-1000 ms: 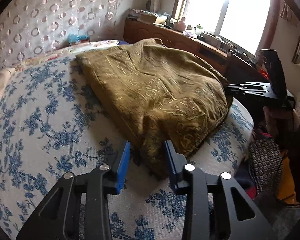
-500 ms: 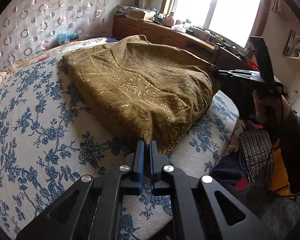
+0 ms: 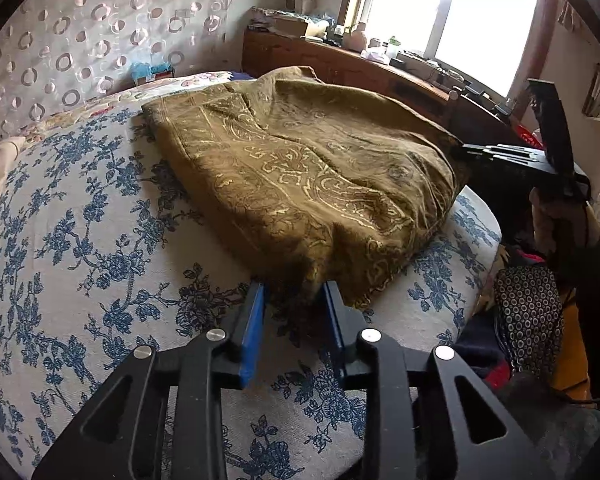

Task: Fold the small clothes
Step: 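Grasp the edge of the brown bundle with the left gripper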

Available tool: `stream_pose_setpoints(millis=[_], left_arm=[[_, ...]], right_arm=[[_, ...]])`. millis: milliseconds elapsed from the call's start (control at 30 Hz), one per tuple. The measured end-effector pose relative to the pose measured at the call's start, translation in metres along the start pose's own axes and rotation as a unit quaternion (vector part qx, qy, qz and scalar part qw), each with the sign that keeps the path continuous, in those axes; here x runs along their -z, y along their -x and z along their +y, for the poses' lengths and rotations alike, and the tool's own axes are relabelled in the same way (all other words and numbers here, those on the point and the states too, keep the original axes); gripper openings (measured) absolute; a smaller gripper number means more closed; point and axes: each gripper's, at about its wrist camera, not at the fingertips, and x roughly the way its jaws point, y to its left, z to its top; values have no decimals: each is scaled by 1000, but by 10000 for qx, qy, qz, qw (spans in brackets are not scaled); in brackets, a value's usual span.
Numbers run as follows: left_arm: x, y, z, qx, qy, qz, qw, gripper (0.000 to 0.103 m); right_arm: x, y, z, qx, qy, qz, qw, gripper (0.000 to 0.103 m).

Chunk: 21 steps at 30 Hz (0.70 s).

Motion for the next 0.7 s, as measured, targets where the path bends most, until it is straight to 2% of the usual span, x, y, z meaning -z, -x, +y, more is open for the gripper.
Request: stream_pose_setpoints(millis=[100, 233, 267, 333, 433, 533, 700], left_arm=[[1, -3, 0, 1, 11, 43, 10000, 31], [1, -4, 1, 100, 72, 42, 9999, 32], [1, -4, 1, 143, 85, 41, 9999, 32], [0, -4, 1, 362, 92, 108, 9992, 14], [-6, 3, -2, 457, 26, 10, 9989, 8], [-20, 18, -4, 615, 26, -216, 9979, 7], [-51, 43, -9, 628, -81, -676, 9957, 6]], right_arm=[[-1, 2, 2, 78, 47, -35, 10000, 3], [-2, 7, 8, 237, 149, -145, 9995, 13], [-3, 9, 9, 211, 172, -177, 9995, 17], [-2, 12, 13, 178, 188, -246, 9994, 45], [1, 16, 22, -83, 279, -302, 9991, 47], [5, 14, 37, -446, 458, -296, 9975, 53], [9, 6, 59, -925, 677, -178, 9932, 60]])
